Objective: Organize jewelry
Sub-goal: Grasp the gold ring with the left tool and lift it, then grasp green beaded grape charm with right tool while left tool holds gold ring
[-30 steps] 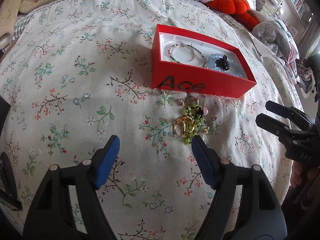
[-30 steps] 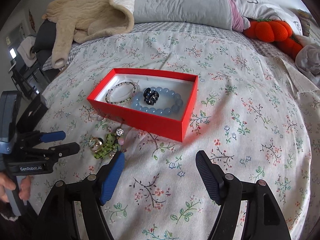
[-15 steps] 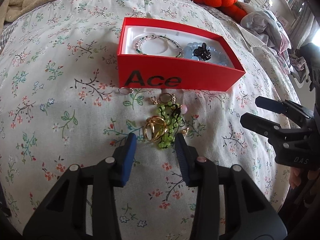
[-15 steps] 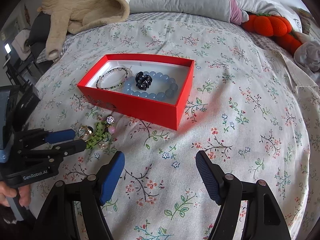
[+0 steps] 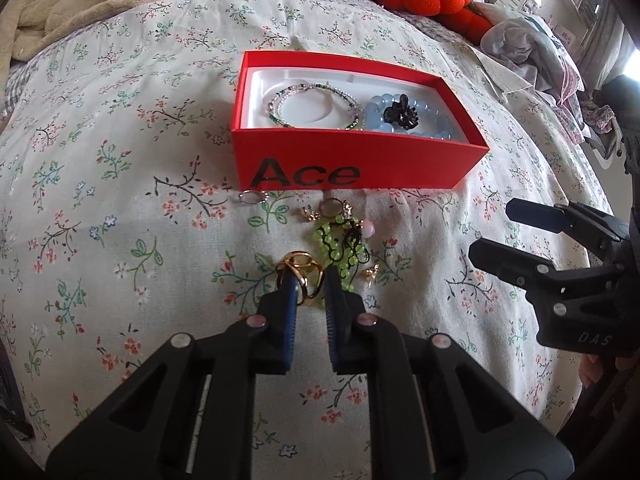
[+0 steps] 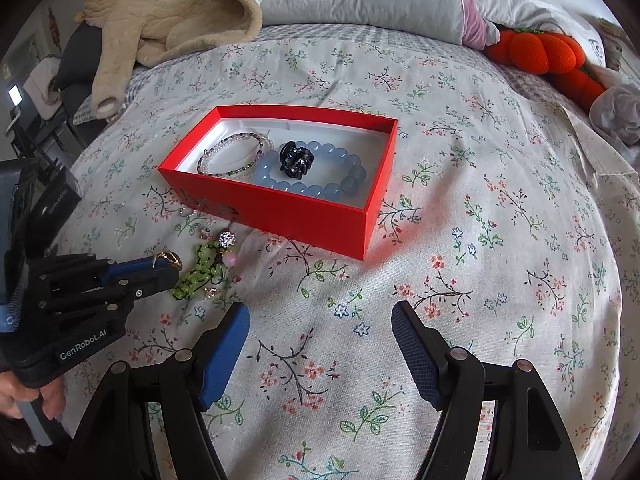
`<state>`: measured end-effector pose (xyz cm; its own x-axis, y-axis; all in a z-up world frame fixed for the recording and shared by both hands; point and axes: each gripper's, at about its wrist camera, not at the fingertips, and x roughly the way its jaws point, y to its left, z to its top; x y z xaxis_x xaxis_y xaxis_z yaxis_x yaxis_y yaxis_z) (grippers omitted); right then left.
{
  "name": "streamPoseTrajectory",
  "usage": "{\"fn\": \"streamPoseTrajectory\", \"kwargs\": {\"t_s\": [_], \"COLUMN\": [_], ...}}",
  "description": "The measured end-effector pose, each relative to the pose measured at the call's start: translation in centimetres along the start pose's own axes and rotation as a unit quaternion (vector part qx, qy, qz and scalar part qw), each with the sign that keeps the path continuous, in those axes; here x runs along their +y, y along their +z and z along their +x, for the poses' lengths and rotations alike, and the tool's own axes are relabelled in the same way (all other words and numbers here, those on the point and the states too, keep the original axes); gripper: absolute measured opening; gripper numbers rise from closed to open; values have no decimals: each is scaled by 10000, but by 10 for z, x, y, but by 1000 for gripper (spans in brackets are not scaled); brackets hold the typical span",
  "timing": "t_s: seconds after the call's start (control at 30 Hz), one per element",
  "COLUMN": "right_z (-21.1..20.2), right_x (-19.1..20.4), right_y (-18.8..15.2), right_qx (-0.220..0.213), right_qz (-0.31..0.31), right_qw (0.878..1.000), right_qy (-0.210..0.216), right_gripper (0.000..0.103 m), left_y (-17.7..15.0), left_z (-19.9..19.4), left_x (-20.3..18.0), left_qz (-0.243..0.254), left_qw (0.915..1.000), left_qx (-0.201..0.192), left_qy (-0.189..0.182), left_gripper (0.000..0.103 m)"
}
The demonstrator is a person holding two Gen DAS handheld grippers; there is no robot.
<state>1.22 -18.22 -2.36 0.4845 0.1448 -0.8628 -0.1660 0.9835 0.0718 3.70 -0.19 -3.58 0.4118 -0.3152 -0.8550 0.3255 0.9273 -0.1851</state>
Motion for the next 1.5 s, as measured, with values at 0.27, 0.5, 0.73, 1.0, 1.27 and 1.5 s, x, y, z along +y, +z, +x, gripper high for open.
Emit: {"fn": "streamPoseTrajectory", "kwargs": {"t_s": [0.27, 0.5, 0.73, 1.0, 1.27, 1.5], "right_z": [14, 28, 27, 57, 68, 49], "right_x": [26, 63, 94, 101, 102, 110], "right_y": [2, 4, 15, 17, 14, 14], "right_qx": [103, 79, -193, 31, 215, 158], "right_qz": [-181, -561, -669, -770, -683, -698], "right_qw": [9998, 9984, 9948, 9953, 9930, 9899], "right_qy": [71, 79, 743, 588, 939, 1225], "right_gripper": [75, 75, 39, 32, 10, 5], "left_y": [-7, -14, -17, -18, -18, -18], "left_z": [-14, -23, -32, -28, -24, -30], "left_x": [30, 48, 55, 61, 63, 65], "left_qz": [-184, -202, -244, -352, -388, -440], "left_qw": [9996, 9992, 9993, 9991, 9988, 9987], "left_qx": [-17, -3, -16, 92, 130, 43], "left_qy": [236, 353, 296, 232, 268, 264], "left_gripper": [15, 15, 15, 15, 15, 15]}}
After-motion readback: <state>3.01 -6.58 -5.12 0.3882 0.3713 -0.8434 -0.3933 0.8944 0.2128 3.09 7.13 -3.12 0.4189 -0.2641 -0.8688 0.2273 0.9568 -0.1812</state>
